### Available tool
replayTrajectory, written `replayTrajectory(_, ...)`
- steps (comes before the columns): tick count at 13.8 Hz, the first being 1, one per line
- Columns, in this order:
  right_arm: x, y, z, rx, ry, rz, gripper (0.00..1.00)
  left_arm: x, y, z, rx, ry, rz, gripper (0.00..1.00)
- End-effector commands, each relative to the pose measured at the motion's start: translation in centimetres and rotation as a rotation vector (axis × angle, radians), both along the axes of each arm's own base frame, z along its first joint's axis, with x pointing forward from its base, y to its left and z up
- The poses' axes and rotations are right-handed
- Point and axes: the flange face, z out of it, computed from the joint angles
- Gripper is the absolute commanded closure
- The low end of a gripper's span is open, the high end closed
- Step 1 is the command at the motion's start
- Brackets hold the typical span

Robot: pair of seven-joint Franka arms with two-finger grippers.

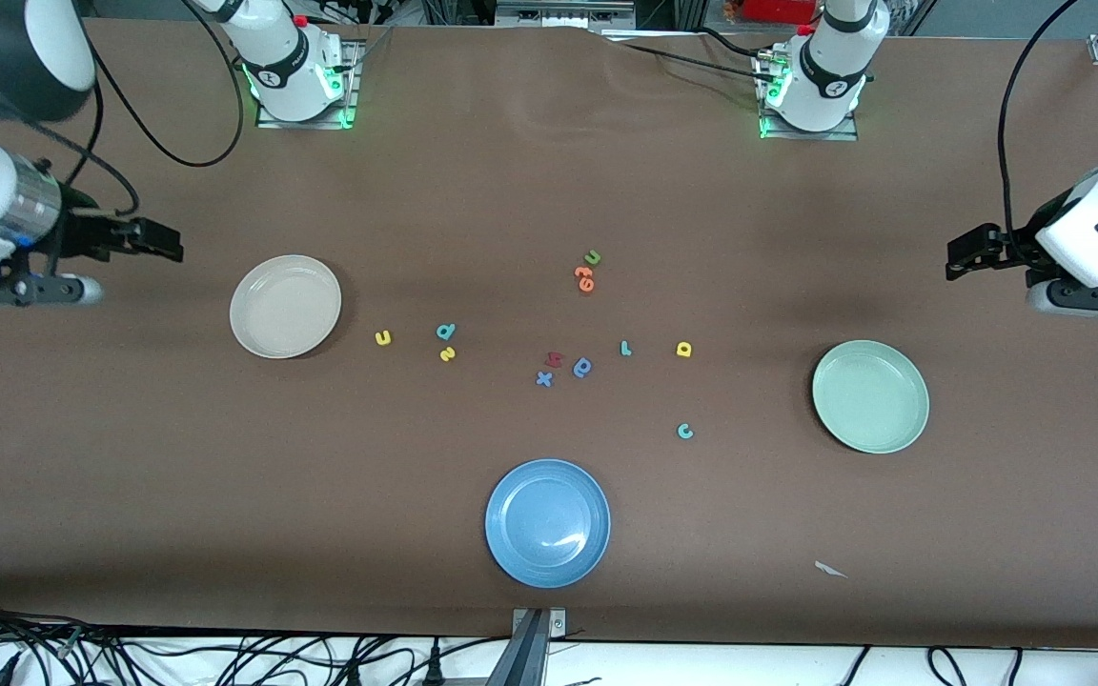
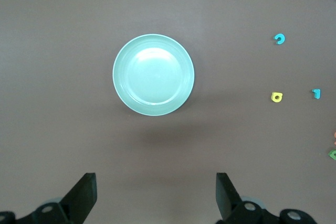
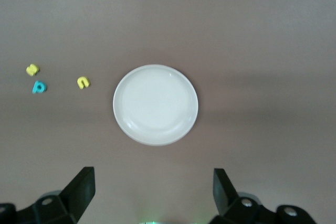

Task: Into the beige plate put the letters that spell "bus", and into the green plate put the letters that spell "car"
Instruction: 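Move the right gripper and the left gripper down toward the scattered letters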

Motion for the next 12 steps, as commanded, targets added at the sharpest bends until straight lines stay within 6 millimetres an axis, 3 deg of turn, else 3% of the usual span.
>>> replayTrajectory(1,2.4,2.9,-3.7,0.006,-0.017,0.012,0.01,1.2,-4.2,-2.8,-0.035,0.008,-0.049,0.0)
replayTrajectory(5,1.5,7.7,-11.0,-0.017,0.002,-0.081,0.04,1.8,-10.1,-10.0,-0.115,0.006,-0.048,0.0)
replayTrajectory(6,1.1,9.6,-12.2,-0.008,-0.035,-0.053,0.04,1.4,-11.4,-12.2,-0.118,-0.017,-0.029,0.0)
replayTrajectory(8,-0.3,10.9,-16.0,-0.001,-0.09,-0.076,0.05,0.2,-14.4,-16.5,-0.13,-0.059,-0.009,0.0)
replayTrajectory(10,-2.5,13.9,-19.8,0.012,-0.163,-0.109,0.05,-0.9,-18.8,-20.9,-0.142,-0.084,0.028,0.0)
replayTrajectory(12,-3.3,15.7,-23.5,0.019,-0.184,-0.126,0.05,-1.6,-22.8,-25.2,-0.116,-0.104,0.045,0.0)
